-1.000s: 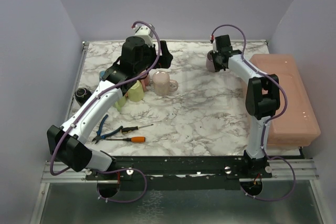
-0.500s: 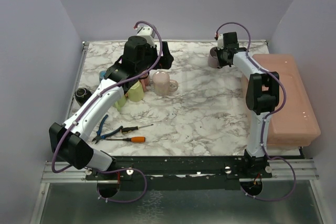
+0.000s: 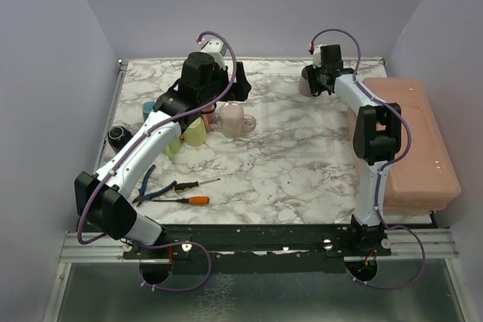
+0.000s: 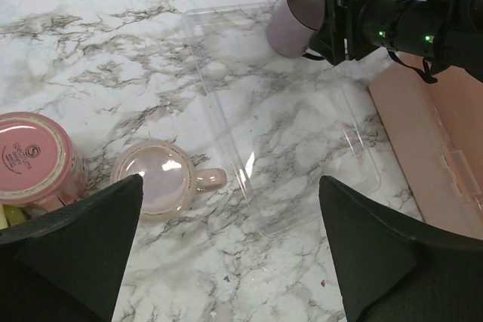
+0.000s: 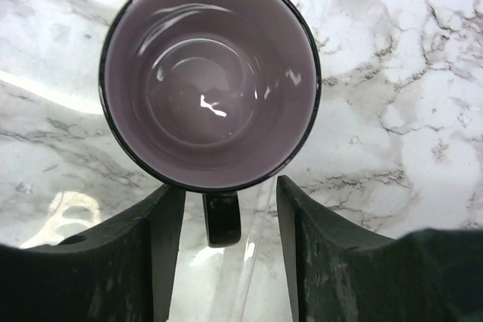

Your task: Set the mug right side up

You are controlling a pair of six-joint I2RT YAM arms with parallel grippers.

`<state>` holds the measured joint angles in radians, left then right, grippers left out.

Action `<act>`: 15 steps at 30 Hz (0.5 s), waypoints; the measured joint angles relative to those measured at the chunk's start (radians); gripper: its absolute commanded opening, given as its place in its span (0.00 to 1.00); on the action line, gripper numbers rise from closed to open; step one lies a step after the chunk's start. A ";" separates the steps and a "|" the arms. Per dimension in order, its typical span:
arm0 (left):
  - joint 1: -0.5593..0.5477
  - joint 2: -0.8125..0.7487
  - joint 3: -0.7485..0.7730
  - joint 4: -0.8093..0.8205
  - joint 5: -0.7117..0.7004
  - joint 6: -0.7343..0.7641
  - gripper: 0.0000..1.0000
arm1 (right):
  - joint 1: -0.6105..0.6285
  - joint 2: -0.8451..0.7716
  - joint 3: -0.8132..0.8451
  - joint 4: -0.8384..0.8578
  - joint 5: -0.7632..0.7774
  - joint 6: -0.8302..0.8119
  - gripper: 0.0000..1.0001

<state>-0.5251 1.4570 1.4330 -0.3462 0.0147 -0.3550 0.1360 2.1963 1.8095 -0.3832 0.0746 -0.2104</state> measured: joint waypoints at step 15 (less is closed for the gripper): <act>-0.010 -0.019 -0.152 -0.002 0.000 -0.106 0.89 | 0.069 -0.286 -0.142 0.010 0.032 0.120 0.65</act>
<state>-0.5350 1.4380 1.2808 -0.3481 0.0147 -0.4606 0.2054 1.9106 1.6676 -0.3737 0.1070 -0.0906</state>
